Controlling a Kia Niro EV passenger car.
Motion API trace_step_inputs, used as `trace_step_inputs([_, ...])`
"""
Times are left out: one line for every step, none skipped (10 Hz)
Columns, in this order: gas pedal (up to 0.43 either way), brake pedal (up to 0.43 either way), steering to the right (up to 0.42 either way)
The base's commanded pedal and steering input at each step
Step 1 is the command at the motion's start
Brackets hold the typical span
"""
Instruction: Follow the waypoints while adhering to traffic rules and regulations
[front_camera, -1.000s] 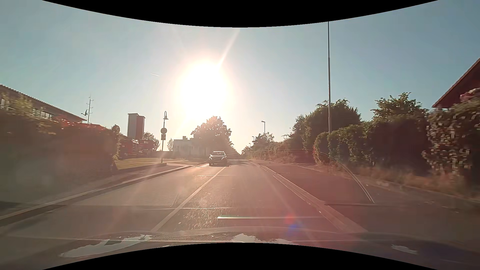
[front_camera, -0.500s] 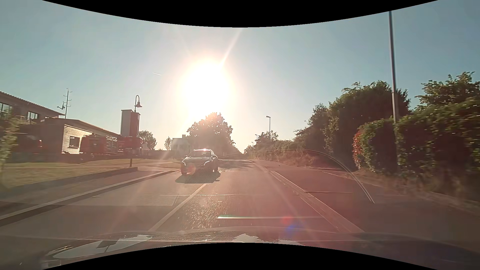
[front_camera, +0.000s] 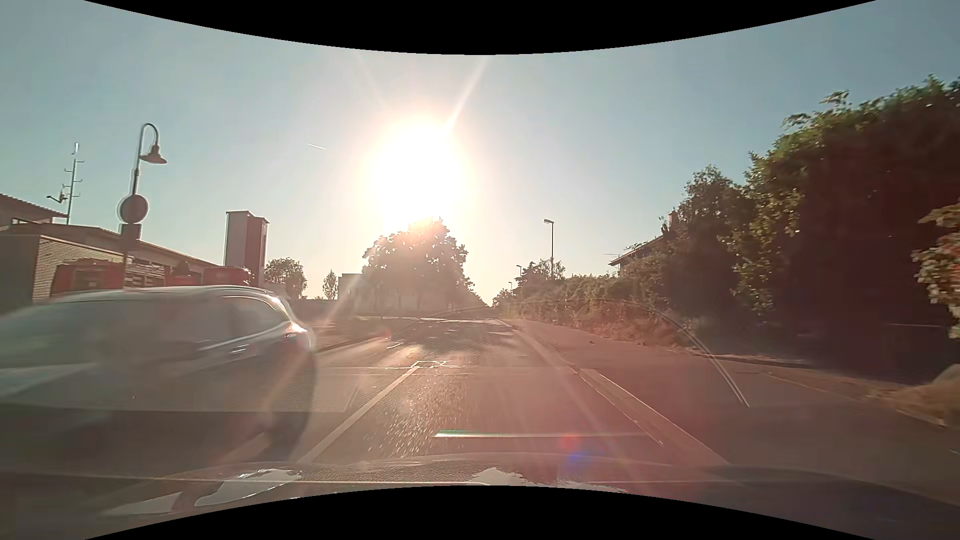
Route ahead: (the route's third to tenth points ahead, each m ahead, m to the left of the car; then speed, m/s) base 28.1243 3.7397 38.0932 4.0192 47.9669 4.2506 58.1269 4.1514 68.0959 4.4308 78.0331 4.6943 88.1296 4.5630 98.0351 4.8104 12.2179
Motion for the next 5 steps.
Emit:
trace_step_inputs([0.110,0.000,-0.006])
trace_step_inputs([0.110,0.000,-0.006])
trace_step_inputs([0.110,0.000,-0.005])
trace_step_inputs([0.110,0.000,-0.004])
trace_step_inputs([0.110,0.000,-0.003])
